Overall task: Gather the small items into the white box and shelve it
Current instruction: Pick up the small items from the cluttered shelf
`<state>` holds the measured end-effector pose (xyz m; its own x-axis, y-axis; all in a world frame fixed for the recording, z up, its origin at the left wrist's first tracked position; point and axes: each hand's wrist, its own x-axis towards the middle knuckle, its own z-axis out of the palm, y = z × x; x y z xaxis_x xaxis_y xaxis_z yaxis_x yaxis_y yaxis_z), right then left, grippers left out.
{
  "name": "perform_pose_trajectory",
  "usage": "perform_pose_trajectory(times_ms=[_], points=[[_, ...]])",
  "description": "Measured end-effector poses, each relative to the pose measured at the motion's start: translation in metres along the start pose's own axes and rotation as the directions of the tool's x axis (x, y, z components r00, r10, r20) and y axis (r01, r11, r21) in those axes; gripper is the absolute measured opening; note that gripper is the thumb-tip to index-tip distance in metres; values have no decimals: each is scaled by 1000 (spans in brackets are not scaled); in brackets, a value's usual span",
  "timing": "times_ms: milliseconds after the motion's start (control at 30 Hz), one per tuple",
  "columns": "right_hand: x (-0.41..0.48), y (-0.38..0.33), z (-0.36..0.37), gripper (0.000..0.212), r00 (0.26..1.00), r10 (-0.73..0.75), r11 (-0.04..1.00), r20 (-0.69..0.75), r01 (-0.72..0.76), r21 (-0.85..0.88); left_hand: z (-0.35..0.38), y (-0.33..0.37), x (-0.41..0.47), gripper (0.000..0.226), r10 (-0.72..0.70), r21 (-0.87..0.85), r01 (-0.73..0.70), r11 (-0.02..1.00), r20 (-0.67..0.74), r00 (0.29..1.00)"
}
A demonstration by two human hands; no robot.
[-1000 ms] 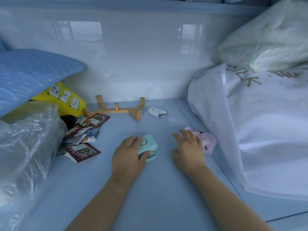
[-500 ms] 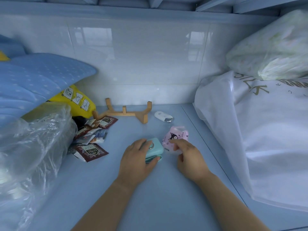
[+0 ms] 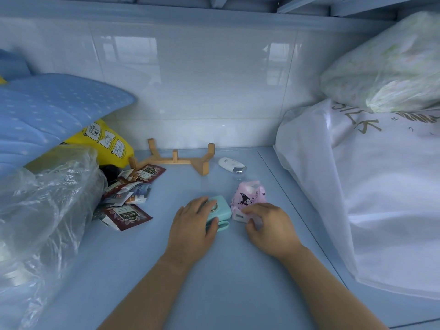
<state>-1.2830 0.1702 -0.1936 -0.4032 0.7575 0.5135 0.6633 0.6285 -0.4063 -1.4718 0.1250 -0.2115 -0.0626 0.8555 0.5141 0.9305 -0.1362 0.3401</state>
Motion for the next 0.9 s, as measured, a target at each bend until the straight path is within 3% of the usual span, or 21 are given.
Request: perform_pose_trajectory(times_ms=[167, 400, 900], points=[[16, -5, -3, 16, 998, -32, 999, -62, 33, 15, -2, 4, 0, 34, 12, 13, -12, 1000, 0, 1000], [42, 2, 4, 19, 998, -43, 999, -48, 44, 24, -16, 14, 37, 34, 105, 13, -105, 994, -17, 994], [95, 21, 23, 27, 995, 23, 999, -101, -19, 41, -9, 9, 88, 37, 31, -4, -30, 1000, 120, 992]])
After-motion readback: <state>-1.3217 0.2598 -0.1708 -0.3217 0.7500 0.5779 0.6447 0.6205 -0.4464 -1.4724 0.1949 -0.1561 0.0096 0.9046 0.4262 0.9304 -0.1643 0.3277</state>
